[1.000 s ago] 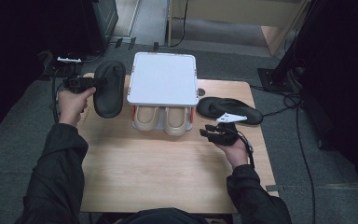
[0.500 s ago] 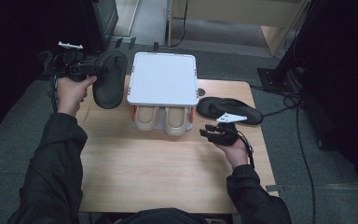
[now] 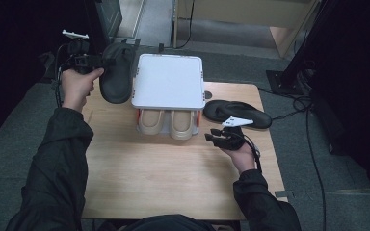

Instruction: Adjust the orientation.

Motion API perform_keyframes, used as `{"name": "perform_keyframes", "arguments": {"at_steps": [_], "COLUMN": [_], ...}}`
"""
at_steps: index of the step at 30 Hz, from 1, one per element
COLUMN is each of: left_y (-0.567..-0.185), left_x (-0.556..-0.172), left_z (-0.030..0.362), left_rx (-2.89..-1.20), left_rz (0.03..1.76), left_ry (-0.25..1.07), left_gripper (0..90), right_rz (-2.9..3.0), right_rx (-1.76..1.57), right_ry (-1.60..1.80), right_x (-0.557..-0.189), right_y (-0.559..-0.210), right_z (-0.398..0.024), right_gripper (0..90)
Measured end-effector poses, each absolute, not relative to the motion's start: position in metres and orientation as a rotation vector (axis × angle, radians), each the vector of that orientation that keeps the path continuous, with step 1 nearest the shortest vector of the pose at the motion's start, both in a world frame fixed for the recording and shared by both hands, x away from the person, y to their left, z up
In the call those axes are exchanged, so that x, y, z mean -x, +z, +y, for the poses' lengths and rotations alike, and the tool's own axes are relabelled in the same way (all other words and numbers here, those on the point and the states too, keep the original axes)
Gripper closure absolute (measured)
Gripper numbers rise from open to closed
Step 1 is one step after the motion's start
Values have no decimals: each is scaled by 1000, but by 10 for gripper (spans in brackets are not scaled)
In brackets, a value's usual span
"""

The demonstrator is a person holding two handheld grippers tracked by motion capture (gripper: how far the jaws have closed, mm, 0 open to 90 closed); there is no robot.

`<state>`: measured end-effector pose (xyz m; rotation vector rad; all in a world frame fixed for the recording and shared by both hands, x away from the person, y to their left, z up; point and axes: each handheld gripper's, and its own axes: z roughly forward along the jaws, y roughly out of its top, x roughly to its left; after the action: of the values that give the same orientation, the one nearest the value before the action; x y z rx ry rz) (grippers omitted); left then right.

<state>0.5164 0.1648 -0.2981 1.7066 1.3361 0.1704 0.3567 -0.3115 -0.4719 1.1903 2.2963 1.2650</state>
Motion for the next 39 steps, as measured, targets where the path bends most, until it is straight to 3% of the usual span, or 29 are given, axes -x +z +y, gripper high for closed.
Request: {"name": "perform_keyframes", "arguments": {"at_steps": [20,39], "left_y": [-301,-325], "left_x": [-526,-527], "left_z": [89,62], "left_rx": [-1771,-1794], "left_rz": [1264,1264], "left_ry": [135,90], "left_gripper": [678,678], "right_rz": [2314,2300], "right_rx": [-1173,-1167], "right_ry": [1286,1304], "right_x": [-355,-355], "right_y": [-470,-469], "right_z": [-308,-309], "right_gripper": [611,611]}}
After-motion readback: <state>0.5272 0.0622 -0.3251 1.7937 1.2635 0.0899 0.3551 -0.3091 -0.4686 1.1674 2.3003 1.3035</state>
